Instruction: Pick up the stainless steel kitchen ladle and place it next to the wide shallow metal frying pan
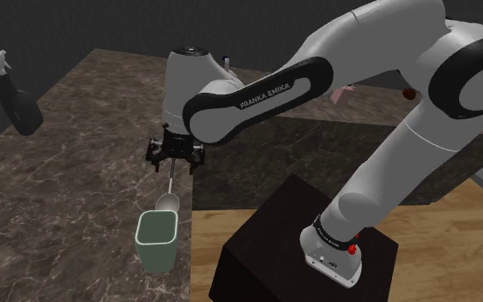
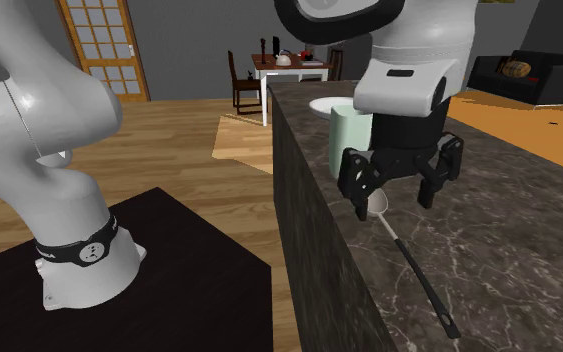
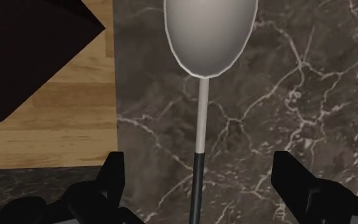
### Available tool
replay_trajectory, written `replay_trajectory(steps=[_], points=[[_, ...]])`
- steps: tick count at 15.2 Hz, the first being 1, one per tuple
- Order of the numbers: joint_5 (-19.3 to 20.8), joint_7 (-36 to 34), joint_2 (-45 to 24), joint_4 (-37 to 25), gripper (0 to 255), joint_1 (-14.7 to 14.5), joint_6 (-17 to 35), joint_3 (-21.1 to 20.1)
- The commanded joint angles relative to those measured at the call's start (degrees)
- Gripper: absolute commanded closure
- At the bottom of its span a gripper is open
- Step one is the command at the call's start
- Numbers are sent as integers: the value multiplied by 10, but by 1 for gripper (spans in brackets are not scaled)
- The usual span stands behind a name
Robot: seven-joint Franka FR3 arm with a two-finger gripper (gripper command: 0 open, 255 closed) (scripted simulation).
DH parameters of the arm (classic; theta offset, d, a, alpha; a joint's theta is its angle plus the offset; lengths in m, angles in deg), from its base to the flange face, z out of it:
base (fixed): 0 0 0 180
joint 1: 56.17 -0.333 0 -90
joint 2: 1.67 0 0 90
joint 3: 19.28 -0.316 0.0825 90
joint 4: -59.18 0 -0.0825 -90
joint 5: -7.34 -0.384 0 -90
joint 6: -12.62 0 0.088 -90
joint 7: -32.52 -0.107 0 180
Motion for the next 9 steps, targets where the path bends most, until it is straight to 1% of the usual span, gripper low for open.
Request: replay_trajectory(steps=[1,7,9], points=[[18,-27,-27,-4,0,0,20,-4],[50,-51,-67,8,0,-4,66,-4],[54,-53,-71,9,0,-5,70,-4]])
